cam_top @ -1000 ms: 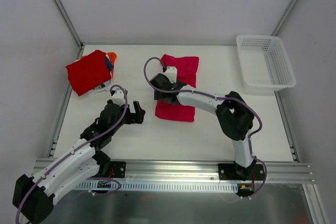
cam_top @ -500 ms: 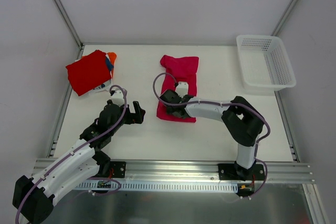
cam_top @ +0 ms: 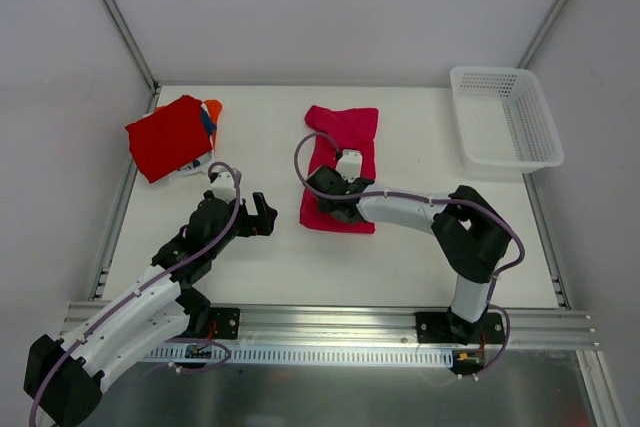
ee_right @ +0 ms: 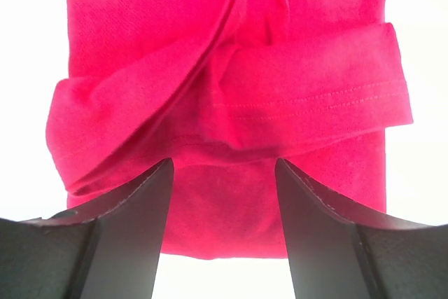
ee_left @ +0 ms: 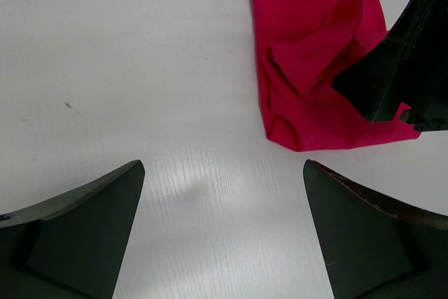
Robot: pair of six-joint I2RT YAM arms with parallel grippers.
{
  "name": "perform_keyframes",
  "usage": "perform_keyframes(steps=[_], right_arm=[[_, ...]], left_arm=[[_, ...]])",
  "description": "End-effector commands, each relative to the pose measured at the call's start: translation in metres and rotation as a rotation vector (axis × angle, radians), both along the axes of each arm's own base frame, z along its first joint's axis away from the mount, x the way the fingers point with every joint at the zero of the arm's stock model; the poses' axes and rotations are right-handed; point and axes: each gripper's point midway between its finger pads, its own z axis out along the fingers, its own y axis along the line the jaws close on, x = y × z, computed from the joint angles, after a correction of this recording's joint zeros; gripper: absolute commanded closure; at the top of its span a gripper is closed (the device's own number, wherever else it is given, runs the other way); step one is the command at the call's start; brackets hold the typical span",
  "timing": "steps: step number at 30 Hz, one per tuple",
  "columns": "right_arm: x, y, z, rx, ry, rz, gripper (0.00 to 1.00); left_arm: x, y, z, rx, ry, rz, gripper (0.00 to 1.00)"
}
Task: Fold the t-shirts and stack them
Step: Fold the folded rectangular tshirt in 1/3 of the way
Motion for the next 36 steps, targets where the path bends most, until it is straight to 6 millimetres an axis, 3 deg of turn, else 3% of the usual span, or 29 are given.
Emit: perform_keyframes(steps=[1,20,27,32,36], right_arm=[[0.014,0.002,0.016,0.013,-0.043,-0.021,0.37],[0.016,-0.005,-0.005,0.0,-0.013,-0.04,0.41],[0.018,-0.006,-0.015,0.012,-0.001,-0.042,0.53],[0.019,-0.006,-0.018,0.015,0.004,-0.041,0.69],[0.019,-0.006,-0.016,0.014,0.0,-0.042,0.71]], left_arm=[[0.0,-0.003,-0.002,-0.016,-0.006,-0.014,0.01],[0.004,-0.007,-0.002,-0.021,-0.004,-0.017,0.01],[0.004,-0.007,-0.003,-0.019,-0.001,-0.018,0.01],[0.004,-0.007,-0.004,-0.017,0.001,-0.017,0.01],[0.004,-0.008,-0.005,-0.017,0.005,-0.018,0.01]])
